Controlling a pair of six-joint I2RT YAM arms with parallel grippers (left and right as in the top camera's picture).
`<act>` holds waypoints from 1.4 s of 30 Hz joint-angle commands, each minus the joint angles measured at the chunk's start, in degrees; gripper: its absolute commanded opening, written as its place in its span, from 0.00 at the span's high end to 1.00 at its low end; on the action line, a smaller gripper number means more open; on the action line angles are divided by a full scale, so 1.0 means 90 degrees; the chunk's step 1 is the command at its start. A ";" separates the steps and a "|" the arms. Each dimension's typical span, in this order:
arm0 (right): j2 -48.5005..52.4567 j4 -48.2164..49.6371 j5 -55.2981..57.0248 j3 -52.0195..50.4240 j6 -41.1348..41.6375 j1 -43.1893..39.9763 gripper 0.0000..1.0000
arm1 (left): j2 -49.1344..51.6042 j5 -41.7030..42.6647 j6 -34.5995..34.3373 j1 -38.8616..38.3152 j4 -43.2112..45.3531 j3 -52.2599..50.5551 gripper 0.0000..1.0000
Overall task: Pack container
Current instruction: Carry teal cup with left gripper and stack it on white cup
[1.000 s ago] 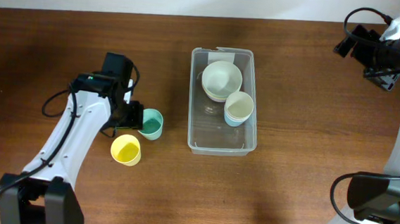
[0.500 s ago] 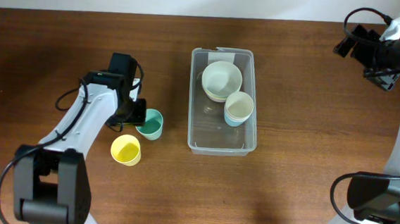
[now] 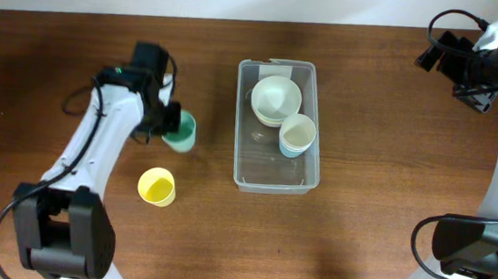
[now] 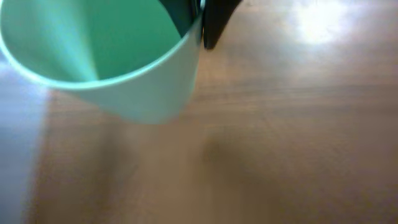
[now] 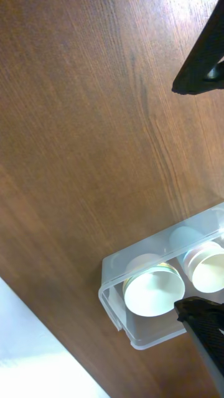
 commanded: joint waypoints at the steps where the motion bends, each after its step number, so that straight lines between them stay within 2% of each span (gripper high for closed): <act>1: -0.0002 0.0005 0.0015 0.0049 -0.0010 -0.0017 0.01 | -0.0053 -0.0010 0.0194 -0.0240 -0.0556 0.1282 0.99; 6: -0.0002 0.0005 0.0015 0.0049 -0.0010 -0.0017 0.01 | -0.0053 0.0410 0.0194 -0.0991 -0.1185 0.2433 0.99; 8: -0.0002 0.0005 0.0015 0.0049 -0.0010 -0.0017 0.01 | -0.0053 0.0442 0.0197 -0.1634 -0.1202 0.2756 0.99; 17: -0.0002 0.0005 0.0015 0.0049 -0.0010 -0.0017 0.01 | 0.0267 0.0027 0.0486 -0.3152 -0.0520 0.2769 0.99; 23: -0.0002 0.0005 0.0015 0.0049 -0.0010 -0.0017 0.01 | 0.0923 -0.0017 0.0697 -0.3568 -0.0204 0.2766 0.99; 30: -0.0002 0.0005 0.0015 0.0049 -0.0010 -0.0017 0.01 | 0.1596 -0.0015 0.0697 -0.3609 0.0041 0.2766 0.97; 31: -0.0002 0.0005 0.0015 0.0049 -0.0010 -0.0017 0.01 | 0.1610 -0.0017 0.0699 -0.3609 0.0073 0.2766 0.76; 32: -0.0002 0.0005 0.0015 0.0049 -0.0010 -0.0017 0.01 | 0.1610 -0.0017 0.0741 -0.3604 0.0107 0.2766 0.43; 33: -0.0002 0.0005 0.0015 0.0049 -0.0010 -0.0017 0.01 | 0.1593 -0.0039 0.0797 -0.3604 0.0119 0.2790 0.20; 35: -0.0002 0.0005 0.0015 0.0049 -0.0010 -0.0017 0.01 | 0.1540 -0.0138 0.0794 -0.3599 0.0007 0.2980 0.08; 42: -0.0002 0.0005 0.0015 0.0049 -0.0010 -0.0017 0.01 | 0.1263 -0.0901 0.0792 -0.3449 -0.1231 0.4386 0.07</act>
